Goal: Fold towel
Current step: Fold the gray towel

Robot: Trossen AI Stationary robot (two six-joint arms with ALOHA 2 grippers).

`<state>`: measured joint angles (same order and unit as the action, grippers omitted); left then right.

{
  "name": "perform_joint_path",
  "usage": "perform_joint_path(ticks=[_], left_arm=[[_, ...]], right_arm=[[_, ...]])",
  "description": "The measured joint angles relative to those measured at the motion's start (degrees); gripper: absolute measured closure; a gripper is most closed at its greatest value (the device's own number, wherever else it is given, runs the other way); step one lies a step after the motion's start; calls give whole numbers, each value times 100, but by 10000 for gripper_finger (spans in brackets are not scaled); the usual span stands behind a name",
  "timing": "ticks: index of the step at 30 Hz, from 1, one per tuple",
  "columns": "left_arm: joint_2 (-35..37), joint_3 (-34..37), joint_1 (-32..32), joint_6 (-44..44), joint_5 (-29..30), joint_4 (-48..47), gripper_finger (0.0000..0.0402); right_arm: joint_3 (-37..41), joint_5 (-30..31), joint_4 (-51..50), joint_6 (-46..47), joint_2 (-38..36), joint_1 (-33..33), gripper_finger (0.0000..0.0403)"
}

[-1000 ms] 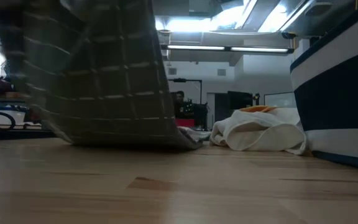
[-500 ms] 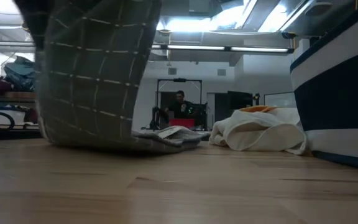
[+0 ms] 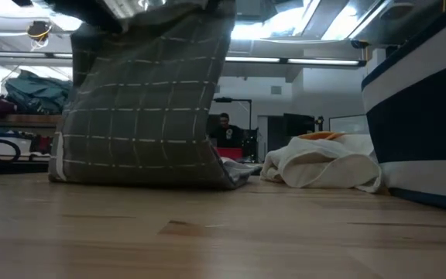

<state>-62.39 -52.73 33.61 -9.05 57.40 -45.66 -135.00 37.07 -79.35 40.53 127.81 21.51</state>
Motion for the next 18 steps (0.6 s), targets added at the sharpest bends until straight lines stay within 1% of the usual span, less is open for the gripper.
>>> perform_joint_path(ticks=[5, 10, 14, 18], left_arm=[[0, 40, -419, 3, -285, 29, 401], [0, 388, -815, 13, -347, 146, 401], [0, 712, -1061, 271, -349, 638, 401], [0, 980, -1276, 695, -359, 1205, 401]], right_arm=[[22, 3, -355, -48, 17, -254, 402], [22, 37, -530, -99, 28, -461, 402], [54, 26, -559, -301, 57, -608, 402], [278, -13, -589, -443, 68, -759, 402]])
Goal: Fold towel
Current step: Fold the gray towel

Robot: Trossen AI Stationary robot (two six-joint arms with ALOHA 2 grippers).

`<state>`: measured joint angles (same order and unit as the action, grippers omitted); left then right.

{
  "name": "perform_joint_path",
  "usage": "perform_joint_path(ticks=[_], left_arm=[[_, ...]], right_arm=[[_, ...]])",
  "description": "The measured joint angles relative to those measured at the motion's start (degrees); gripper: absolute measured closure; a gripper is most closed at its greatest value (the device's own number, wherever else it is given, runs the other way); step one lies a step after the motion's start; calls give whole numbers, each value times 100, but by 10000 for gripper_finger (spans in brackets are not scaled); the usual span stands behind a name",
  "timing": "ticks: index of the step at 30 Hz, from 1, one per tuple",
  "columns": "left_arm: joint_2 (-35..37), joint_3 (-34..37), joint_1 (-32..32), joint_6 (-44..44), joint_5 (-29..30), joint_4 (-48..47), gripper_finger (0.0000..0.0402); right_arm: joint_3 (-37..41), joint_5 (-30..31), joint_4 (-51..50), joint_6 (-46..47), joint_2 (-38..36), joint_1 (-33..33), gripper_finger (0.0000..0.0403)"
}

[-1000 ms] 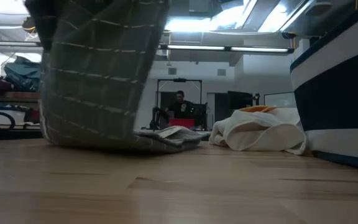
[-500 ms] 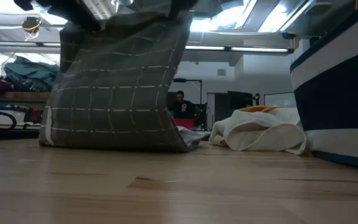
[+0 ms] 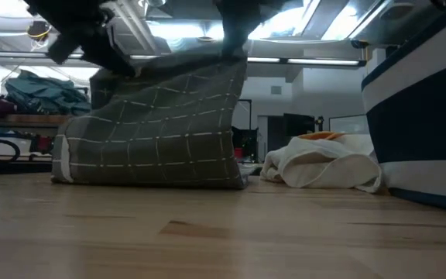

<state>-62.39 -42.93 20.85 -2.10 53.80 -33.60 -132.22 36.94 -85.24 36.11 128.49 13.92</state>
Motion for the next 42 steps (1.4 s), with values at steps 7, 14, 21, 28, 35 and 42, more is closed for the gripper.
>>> perform_joint_path(ticks=[7, 14, 21, 28, 35, 42], left_arm=[[0, 421, -499, 309, -43, 682, 401], [0, 906, -976, 743, -527, 1729, 401], [0, 1144, -1380, 833, -956, 1992, 401], [0, 1459, -1756, 952, -1259, 2358, 401], [0, 1705, -2002, 1262, -1671, 3068, 392], [0, 1717, -2155, 1416, -1723, 3159, 398]], right_arm=[[407, 13, 109, -60, 2, -262, 402], [768, 1, 208, -203, 4, -490, 402], [1092, -48, 591, -491, 4, -703, 402], [1384, -55, 982, -649, 10, -959, 402], [1388, -349, 994, -515, 13, -1026, 402], [1388, -495, 1029, -311, 13, -1019, 402]])
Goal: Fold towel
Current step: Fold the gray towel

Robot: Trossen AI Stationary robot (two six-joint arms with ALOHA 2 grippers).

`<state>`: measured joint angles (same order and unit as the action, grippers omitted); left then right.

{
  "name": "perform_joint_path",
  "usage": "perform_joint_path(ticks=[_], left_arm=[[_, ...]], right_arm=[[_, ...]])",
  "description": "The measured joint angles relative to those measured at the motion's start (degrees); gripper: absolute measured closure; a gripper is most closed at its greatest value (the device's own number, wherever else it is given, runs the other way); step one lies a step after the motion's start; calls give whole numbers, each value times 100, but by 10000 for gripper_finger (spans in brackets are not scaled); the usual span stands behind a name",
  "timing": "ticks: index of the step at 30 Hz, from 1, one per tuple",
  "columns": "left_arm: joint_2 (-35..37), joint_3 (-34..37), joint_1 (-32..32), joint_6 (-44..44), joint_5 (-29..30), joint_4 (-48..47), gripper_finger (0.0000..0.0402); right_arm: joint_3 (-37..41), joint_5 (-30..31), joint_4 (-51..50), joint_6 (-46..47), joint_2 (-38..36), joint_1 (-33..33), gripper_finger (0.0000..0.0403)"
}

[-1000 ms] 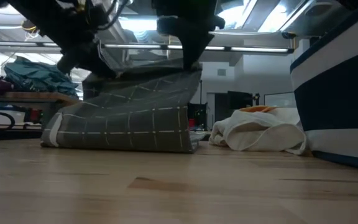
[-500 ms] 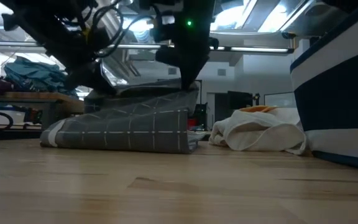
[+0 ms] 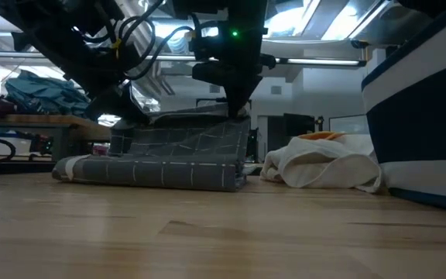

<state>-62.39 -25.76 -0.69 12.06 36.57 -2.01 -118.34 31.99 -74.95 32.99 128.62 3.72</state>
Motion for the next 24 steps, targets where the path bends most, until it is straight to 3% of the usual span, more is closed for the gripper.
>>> perform_joint_path(ticks=[18, 24], left_arm=[[0, 0, -63, 4, 4, 3, 389], [0, 7, -124, -33, 68, -44, 339]], right_arm=[[-2, 107, 26, -24, 0, -13, 379], [-2, 89, -91, -24, 0, -84, 340]])
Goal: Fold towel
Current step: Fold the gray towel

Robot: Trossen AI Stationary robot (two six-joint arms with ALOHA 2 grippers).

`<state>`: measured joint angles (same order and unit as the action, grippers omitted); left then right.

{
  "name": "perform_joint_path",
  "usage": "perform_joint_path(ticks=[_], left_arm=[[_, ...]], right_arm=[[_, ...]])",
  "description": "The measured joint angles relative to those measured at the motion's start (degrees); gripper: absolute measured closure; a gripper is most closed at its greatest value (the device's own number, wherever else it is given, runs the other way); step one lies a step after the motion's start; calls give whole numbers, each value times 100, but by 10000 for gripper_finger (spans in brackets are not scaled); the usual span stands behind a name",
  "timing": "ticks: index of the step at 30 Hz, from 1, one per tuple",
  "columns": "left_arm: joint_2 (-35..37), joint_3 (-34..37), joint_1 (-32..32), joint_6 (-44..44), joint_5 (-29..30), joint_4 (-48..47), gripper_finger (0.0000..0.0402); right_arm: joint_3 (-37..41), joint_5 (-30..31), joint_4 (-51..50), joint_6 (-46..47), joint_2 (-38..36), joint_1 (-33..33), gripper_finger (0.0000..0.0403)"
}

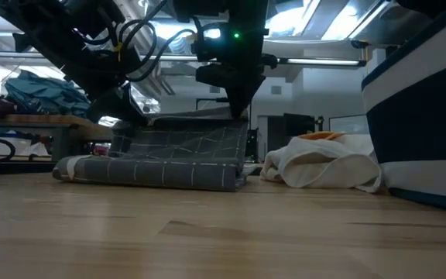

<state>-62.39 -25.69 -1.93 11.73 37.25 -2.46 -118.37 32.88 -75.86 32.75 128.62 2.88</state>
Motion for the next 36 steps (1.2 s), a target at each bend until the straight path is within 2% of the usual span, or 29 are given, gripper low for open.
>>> perform_joint_path(ticks=[6, 12, 15, 19, 24, 30, 32, 36], left_arm=[[0, 0, -316, -12, -7, 0, 277], [0, 0, -656, -316, -39, -46, 252], [0, -2, -694, -677, -48, -305, 253], [3, -2, -585, -730, -191, -1140, 265], [15, -2, -428, -1114, -1214, -2165, 276], [15, -2, -194, -1126, -2203, -2587, 279], [15, -5, -120, -1051, -2417, -2585, 279], [15, -7, 36, -893, -3075, -2603, 280]], right_arm=[[0, 50, 14, 34, 32, -78, 287], [-2, -149, 21, 63, 249, -108, 258], [-2, -586, 102, 64, 319, -108, 257], [-2, -1620, 97, 9, 354, -102, 260], [-2, -2887, 121, -2, 354, -99, 260], [-2, -4092, 370, -2, 354, -95, 260], [-2, -4376, 574, 0, 354, -58, 260], [-2, -4515, 1049, -2, 354, 71, 260]])
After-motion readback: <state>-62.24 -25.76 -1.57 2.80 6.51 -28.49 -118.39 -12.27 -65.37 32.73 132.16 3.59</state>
